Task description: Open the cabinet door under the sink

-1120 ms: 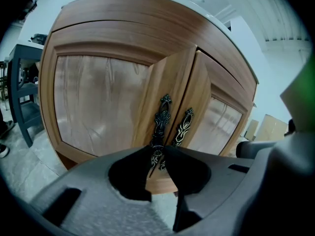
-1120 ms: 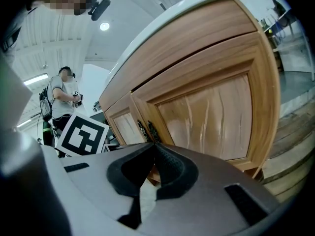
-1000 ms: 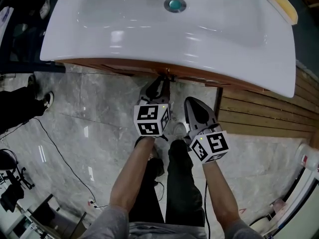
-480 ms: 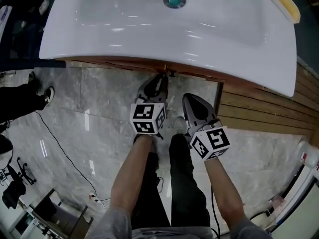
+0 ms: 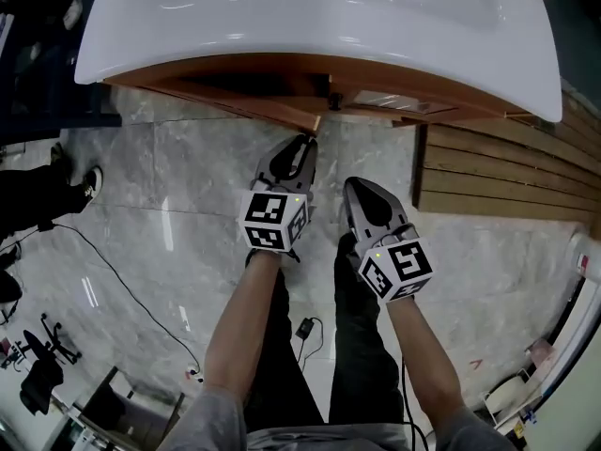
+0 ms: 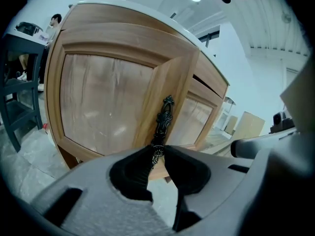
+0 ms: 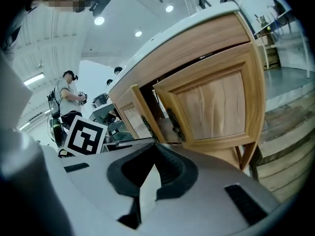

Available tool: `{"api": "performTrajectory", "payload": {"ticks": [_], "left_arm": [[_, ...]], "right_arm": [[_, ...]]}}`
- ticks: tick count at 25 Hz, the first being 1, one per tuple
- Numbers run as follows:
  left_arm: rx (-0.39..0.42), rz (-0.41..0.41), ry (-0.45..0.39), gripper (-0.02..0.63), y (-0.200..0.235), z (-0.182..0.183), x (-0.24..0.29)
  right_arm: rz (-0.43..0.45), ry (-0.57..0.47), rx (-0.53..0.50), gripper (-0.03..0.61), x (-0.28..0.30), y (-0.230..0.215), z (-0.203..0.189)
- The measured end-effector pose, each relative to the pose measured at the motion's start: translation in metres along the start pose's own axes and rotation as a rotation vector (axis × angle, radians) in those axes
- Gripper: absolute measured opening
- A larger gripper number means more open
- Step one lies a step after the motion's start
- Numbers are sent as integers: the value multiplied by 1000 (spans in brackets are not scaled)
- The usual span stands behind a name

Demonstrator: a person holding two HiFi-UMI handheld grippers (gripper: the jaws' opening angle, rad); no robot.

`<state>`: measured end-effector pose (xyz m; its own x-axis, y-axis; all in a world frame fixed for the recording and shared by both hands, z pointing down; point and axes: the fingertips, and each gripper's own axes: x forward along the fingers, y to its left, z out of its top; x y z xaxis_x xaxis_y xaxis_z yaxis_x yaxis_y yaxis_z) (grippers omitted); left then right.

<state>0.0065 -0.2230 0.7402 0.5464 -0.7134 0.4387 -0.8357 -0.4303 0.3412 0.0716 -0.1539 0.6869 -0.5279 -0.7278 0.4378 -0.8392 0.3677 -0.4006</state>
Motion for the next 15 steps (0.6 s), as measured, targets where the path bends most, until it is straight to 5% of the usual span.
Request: {"api": "performTrajectory", "payload": {"ticks": [15], "left_arm": [[165,-272,49,83,2,-29,-61]], "right_arm": [[-180,-71,46,9,-6,63,-36]]}}
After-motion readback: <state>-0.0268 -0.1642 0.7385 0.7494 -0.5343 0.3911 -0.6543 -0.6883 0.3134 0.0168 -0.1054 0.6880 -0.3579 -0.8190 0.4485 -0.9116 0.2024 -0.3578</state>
